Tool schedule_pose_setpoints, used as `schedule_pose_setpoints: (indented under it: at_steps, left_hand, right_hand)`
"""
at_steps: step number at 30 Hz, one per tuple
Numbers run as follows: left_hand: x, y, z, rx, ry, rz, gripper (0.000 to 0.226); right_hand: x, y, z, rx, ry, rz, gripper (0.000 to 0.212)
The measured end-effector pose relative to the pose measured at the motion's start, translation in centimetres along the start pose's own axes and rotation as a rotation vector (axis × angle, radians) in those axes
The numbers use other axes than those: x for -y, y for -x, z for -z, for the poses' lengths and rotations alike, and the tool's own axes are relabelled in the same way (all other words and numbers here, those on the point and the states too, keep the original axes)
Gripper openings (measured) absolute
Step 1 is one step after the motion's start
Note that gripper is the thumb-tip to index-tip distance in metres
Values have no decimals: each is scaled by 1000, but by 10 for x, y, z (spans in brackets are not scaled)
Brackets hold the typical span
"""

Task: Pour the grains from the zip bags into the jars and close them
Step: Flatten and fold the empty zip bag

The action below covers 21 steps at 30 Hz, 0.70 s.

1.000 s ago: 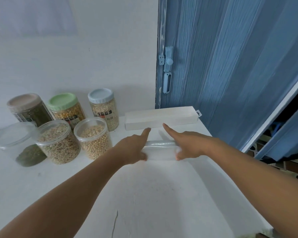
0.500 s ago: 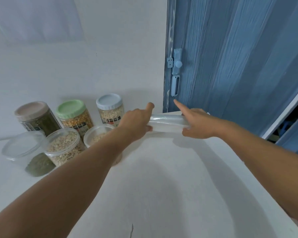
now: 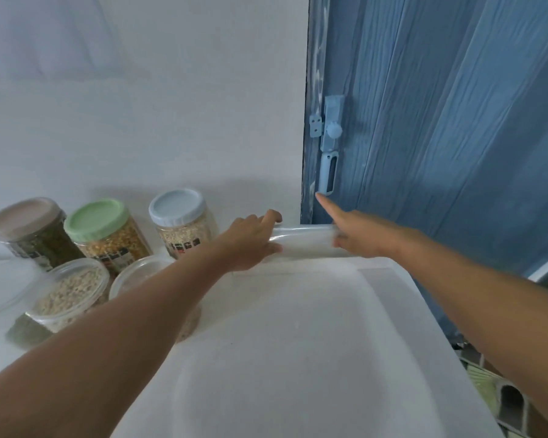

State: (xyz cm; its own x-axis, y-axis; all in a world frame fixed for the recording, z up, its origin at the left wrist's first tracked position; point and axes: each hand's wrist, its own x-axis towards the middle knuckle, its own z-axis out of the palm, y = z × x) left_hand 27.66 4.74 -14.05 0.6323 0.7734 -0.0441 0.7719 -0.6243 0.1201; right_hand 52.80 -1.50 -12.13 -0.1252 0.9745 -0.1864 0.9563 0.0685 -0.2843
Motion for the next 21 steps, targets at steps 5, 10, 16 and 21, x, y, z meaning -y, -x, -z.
schedule_pose_setpoints:
  at_steps: [5,10,16,21]
  left_hand:
    - [7,-6,-18,140,303,101,57]
    - [18,-8,-16,5,515,101,46]
    - [11,-8,-12,-8,384,111,14]
    - [8,-11,-10,82,274,139,20]
  right_hand:
    - [-15,-19,-16,121,18,-11,77]
    - [-20,-23,-12,224,-13,-16,52]
    - [-21,-31,-13,246,-23,-24,53]
    - [-20,-16,-17,126,26,41,58]
